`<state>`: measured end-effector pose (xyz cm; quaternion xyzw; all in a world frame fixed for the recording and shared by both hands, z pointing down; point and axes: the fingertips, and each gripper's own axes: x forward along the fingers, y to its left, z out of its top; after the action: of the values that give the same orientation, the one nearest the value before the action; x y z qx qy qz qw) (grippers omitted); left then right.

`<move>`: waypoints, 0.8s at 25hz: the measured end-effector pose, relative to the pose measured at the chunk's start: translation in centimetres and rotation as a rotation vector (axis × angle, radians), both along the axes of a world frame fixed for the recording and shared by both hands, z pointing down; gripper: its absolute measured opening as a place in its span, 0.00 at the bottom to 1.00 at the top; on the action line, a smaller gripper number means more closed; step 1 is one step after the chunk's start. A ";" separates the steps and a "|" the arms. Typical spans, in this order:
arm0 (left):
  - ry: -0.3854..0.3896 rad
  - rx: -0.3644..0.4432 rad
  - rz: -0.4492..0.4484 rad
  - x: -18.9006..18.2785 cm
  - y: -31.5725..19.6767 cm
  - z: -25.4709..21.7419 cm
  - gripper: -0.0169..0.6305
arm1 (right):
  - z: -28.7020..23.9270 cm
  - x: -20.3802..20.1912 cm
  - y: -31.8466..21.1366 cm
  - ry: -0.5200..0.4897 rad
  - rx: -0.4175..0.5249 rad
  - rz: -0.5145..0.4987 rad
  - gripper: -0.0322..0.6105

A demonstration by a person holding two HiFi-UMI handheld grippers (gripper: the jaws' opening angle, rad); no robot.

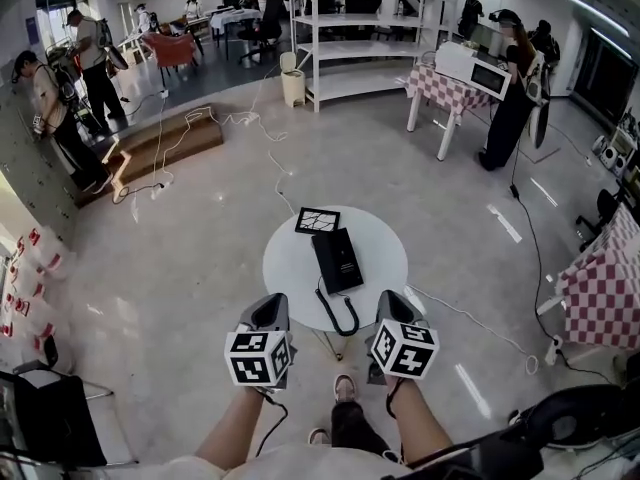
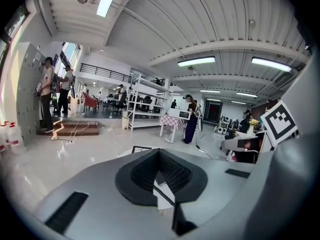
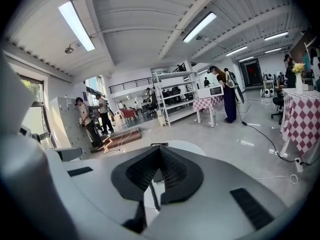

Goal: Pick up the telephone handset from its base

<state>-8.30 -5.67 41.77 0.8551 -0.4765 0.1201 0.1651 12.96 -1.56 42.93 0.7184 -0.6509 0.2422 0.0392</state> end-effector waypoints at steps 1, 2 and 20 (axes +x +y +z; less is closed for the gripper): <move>-0.001 -0.005 -0.003 0.2 -0.5 0.2 0.05 | 0.3 0.2 -0.5 -0.003 -0.005 0.000 0.09; -0.002 -0.009 -0.004 0.4 -1.0 0.4 0.05 | 0.6 0.5 -1.1 -0.005 -0.011 -0.002 0.09; -0.001 -0.060 -0.030 4.4 -10.6 2.1 0.05 | 2.2 3.3 -11.7 0.009 -0.077 -0.069 0.09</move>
<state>-3.92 -16.30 43.87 0.8425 -0.4856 0.1323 0.1921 16.30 -13.25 45.15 0.6944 -0.6654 0.2625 0.0780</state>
